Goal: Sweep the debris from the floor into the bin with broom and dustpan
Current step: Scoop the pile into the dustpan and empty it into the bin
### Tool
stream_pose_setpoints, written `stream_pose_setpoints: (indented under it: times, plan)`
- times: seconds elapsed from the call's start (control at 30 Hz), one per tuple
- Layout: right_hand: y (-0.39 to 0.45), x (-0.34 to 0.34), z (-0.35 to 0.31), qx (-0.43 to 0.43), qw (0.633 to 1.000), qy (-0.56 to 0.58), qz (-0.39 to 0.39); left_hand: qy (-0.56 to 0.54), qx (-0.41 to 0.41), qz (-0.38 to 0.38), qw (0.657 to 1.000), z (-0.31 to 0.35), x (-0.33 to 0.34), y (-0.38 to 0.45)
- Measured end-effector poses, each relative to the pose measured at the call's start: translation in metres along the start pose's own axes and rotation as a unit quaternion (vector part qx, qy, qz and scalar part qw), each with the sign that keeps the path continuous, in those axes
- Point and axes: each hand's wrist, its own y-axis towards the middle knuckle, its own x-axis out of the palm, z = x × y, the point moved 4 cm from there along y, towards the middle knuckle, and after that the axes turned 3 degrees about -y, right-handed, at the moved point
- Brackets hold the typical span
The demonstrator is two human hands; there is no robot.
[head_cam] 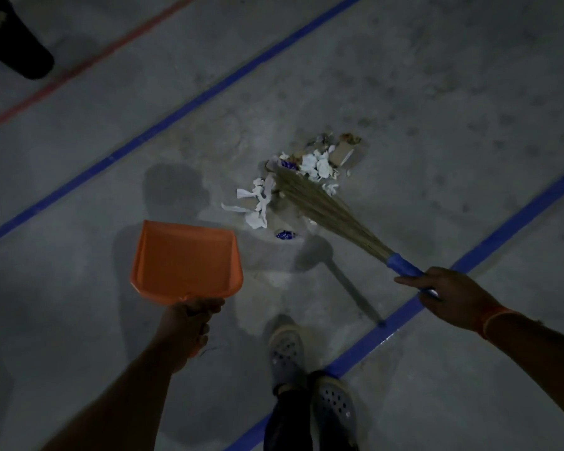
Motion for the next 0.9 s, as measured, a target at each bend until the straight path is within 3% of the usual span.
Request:
stream_pose_setpoints:
  times: [0.23,0.57,0.7,0.9]
  plan:
    - [0.042,0.0,0.026,-0.016,0.999,-0.029,0.029,0.027,-0.04,-0.02,0.999,-0.032,-0.002,0.059]
    - [0.179,0.046,0.046,-0.058,0.993,-0.074,0.07,0.038,-0.039,-0.074,0.996,-0.081,0.026,0.169]
    - [0.216,0.069,0.072,-0.008,0.996,-0.039,0.08,0.039,-0.037,-0.117,0.992,-0.115,0.036,0.214]
    - [0.259,0.067,0.105,0.046,0.99,-0.08,0.107,0.011,-0.019,-0.165,0.986,-0.141,0.036,0.261]
